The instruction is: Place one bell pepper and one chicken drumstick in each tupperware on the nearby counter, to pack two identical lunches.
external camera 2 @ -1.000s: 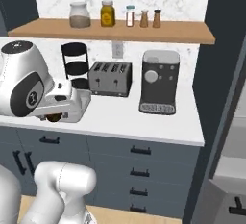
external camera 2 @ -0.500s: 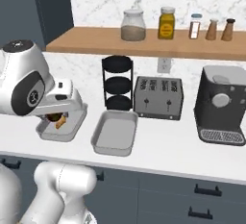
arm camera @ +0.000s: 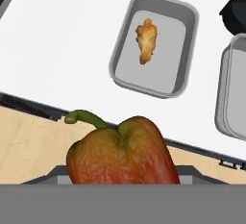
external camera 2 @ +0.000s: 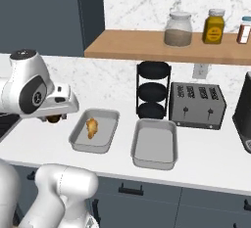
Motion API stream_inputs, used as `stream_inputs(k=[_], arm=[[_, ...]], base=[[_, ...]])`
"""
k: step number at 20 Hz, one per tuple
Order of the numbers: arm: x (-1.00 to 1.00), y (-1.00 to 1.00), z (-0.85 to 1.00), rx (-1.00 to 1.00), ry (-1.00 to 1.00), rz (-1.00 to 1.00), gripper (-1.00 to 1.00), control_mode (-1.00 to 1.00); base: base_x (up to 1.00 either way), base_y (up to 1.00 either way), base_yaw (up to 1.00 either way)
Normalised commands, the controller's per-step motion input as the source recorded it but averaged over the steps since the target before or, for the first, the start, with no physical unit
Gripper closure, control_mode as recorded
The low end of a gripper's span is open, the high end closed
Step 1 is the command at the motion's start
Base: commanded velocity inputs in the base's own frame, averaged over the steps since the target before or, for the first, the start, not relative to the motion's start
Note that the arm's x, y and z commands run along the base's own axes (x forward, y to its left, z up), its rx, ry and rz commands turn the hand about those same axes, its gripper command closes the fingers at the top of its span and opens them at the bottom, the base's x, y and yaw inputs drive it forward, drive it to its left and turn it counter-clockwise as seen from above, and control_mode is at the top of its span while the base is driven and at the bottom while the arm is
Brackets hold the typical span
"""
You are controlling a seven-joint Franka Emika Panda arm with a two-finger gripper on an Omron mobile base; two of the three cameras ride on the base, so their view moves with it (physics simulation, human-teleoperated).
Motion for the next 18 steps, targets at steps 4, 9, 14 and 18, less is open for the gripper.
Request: stream_inputs(k=[4,9,14,18], arm=[[1.0,0.06,-0.98,-0.01,0.08,0.04,1.0,-1.0],[0.99,-0.68,-0.69,-0.02,0.1,0.0,1.0,-1.0],[0.96,-0.22,-0.79,-0.05,0.1,0.0,1.0,-1.0],[0.98,-0.03,-0.94,-0.04,0.1,0.0,1.0,-1.0]], base=[[0.0,0.0,0.0],[0.0,0.0,0.0],[0.0,0.0,0.0],[0.0,0.0,0.0]])
